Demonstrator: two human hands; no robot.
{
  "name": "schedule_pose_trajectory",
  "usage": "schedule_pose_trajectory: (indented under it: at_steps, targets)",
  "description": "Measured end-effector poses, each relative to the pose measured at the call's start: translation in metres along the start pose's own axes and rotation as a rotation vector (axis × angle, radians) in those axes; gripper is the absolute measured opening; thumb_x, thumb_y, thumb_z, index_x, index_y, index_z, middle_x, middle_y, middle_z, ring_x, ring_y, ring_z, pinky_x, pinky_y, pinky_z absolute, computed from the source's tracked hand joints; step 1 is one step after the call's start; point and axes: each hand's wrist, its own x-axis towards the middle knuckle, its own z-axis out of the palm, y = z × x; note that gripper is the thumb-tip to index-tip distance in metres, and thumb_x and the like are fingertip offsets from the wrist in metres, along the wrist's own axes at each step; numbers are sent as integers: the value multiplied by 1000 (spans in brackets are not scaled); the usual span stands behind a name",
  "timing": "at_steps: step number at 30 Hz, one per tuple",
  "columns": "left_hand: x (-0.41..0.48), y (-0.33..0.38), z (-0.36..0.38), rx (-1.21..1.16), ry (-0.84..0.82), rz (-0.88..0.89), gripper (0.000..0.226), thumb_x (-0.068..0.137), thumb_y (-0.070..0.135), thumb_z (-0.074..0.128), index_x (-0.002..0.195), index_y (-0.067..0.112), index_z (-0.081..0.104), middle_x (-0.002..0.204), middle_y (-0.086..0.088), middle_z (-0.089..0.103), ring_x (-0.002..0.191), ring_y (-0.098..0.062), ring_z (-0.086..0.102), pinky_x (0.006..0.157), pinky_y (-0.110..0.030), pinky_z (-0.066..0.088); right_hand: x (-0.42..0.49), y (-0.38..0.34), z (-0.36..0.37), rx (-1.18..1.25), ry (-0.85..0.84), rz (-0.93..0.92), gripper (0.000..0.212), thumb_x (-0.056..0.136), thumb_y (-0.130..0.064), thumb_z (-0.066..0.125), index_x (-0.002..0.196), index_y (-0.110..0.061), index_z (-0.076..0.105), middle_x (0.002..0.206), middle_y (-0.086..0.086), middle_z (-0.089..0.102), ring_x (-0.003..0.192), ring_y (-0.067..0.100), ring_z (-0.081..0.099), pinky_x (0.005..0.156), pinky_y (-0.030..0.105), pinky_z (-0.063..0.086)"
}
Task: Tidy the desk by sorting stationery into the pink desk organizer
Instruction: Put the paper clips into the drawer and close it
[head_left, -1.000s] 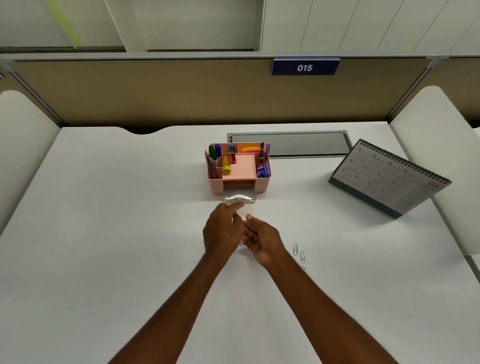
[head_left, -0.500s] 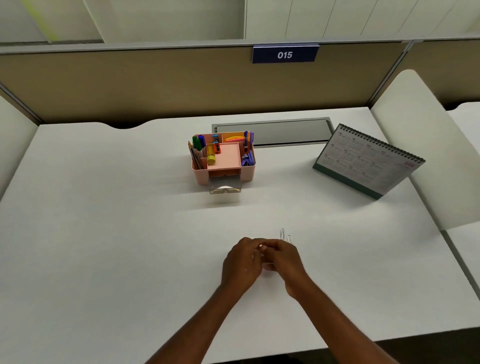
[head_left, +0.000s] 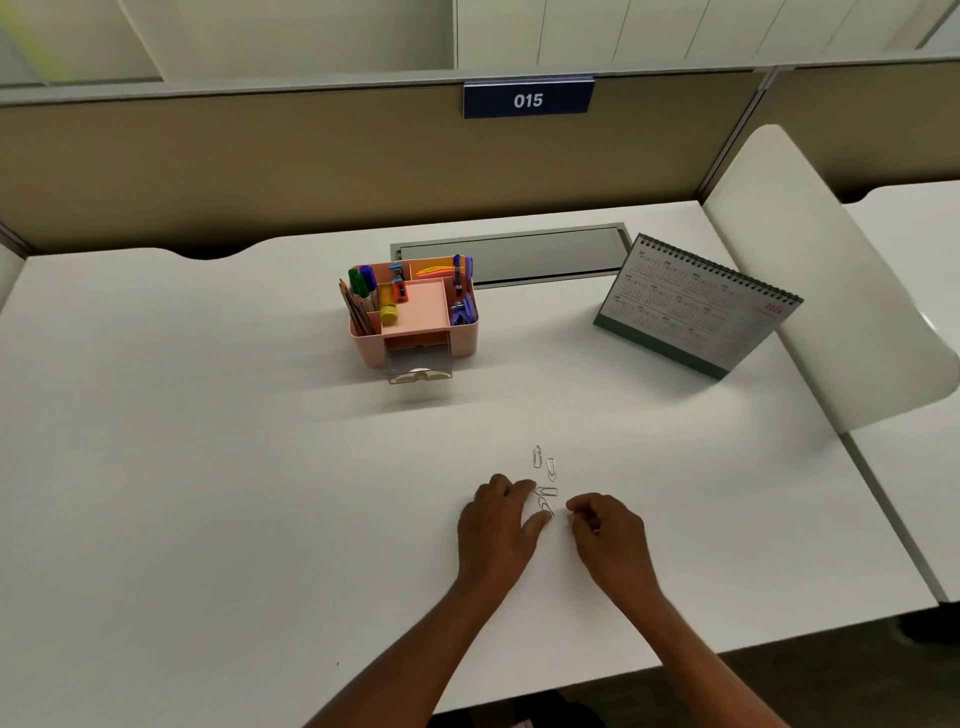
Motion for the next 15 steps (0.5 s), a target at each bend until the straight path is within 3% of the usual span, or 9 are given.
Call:
schedule_pose_trajectory:
  at_steps: [5, 9, 15]
  targets:
    - [1, 19, 7, 49, 53, -100, 44, 79, 67, 68, 103, 31, 59, 100, 11, 55, 88, -14, 58, 71, -31, 48, 9, 0, 1, -53, 11, -33, 18, 94, -11, 62, 106, -20, 73, 99, -8, 71, 92, 8, 65, 85, 27, 54]
    - [-3, 22, 9, 16, 82, -129, 29, 86, 49, 72, 107, 29, 64, 104, 7, 55, 91, -17, 61, 72, -32, 53, 17, -2, 0, -120, 2, -80, 17, 97, -13, 59, 106, -19, 72, 100, -5, 69, 91, 12, 64, 81, 23, 49]
    - [-5, 9, 0, 39, 121, -131, 9, 90, 25, 71, 98, 27, 71, 96, 6, 60, 86, -18, 63, 64, -32, 54, 24, -6, 0, -298, -63, -209, 16, 97, -24, 57, 108, -24, 69, 97, -6, 62, 88, 17, 63, 69, 36, 54]
